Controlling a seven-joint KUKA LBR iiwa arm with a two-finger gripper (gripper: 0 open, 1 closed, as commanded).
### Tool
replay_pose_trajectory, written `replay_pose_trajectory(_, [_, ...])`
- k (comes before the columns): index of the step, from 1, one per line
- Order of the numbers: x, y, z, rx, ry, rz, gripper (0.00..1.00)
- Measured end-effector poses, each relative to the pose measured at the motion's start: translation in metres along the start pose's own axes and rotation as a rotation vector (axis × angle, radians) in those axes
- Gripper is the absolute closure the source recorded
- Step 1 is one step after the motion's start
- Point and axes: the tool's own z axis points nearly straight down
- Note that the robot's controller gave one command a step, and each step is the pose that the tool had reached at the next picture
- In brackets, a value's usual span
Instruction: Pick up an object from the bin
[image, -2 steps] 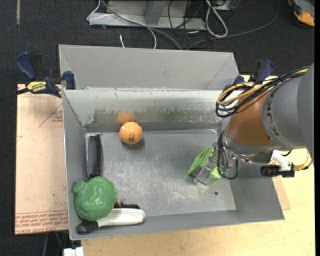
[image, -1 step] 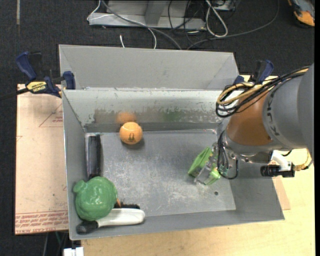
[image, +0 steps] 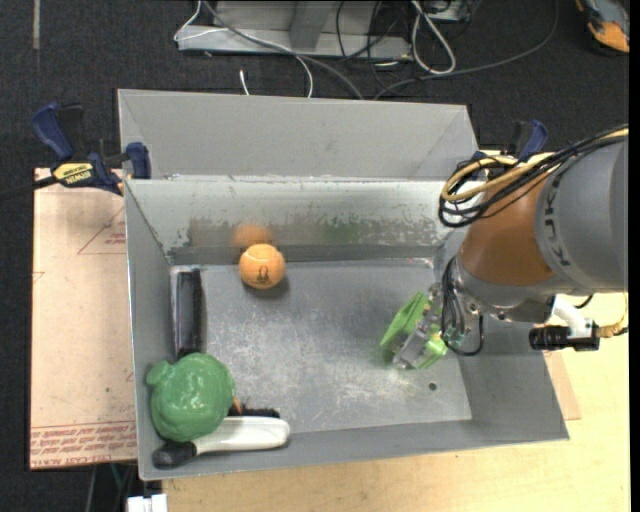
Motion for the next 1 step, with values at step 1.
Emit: replay_pose_trajectory(1, [-0.0006, 0.0008, -0.0537, -0.001, -0.001, -0.002, 1.00])
